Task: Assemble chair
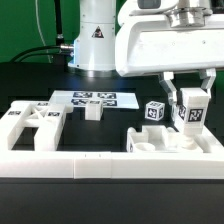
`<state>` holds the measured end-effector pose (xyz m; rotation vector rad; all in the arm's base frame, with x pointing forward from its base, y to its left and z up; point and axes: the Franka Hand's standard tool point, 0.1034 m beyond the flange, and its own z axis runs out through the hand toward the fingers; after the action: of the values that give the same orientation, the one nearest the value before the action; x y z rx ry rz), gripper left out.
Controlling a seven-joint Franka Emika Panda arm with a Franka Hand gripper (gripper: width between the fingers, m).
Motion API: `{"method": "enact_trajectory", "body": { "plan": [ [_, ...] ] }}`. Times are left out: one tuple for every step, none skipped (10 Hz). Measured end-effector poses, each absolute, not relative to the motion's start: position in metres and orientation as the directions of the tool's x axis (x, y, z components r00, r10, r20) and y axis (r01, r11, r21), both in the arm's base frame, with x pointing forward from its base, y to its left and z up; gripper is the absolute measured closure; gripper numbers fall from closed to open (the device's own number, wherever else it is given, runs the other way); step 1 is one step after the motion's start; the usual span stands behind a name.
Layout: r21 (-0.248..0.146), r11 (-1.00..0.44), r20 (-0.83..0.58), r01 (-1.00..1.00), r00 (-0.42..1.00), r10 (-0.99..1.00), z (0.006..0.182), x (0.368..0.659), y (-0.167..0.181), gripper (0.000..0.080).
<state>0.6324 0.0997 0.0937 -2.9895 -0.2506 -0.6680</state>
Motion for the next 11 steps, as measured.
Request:
{"method": "enact_trajectory", "body": {
  "plan": [
    [-0.031, -0.984, 0.428, 0.173, 0.892, 0.144, 0.094, 0.632, 0.100, 0.0512],
    [-0.031, -0.984, 0.428, 0.175, 0.892, 0.145, 0.093, 0.632, 0.101, 0.0512],
    [-0.032, -0.984, 0.429, 0.177, 0.891, 0.146, 0.093, 0.632, 0.103, 0.0512],
    [-0.031, -0.984, 0.433, 0.178, 0.889, 0.147, 0.093, 0.632, 0.103, 0.0512],
    [-0.030, -0.984, 0.438, 0.177, 0.887, 0.146, 0.092, 0.633, 0.103, 0.0512],
    [-0.031, -0.984, 0.436, 0.177, 0.888, 0.147, 0.091, 0.632, 0.103, 0.0512],
    [-0.031, -0.984, 0.432, 0.178, 0.890, 0.147, 0.088, 0.631, 0.104, 0.0512],
    [-0.032, -0.984, 0.429, 0.178, 0.891, 0.147, 0.086, 0.630, 0.104, 0.0512],
    [-0.032, -0.983, 0.426, 0.178, 0.892, 0.148, 0.084, 0.629, 0.104, 0.0512],
    [-0.033, -0.983, 0.423, 0.179, 0.894, 0.149, 0.082, 0.628, 0.105, 0.0512],
    [-0.032, -0.983, 0.429, 0.179, 0.891, 0.148, 0.081, 0.628, 0.105, 0.0512]
  ]
}}
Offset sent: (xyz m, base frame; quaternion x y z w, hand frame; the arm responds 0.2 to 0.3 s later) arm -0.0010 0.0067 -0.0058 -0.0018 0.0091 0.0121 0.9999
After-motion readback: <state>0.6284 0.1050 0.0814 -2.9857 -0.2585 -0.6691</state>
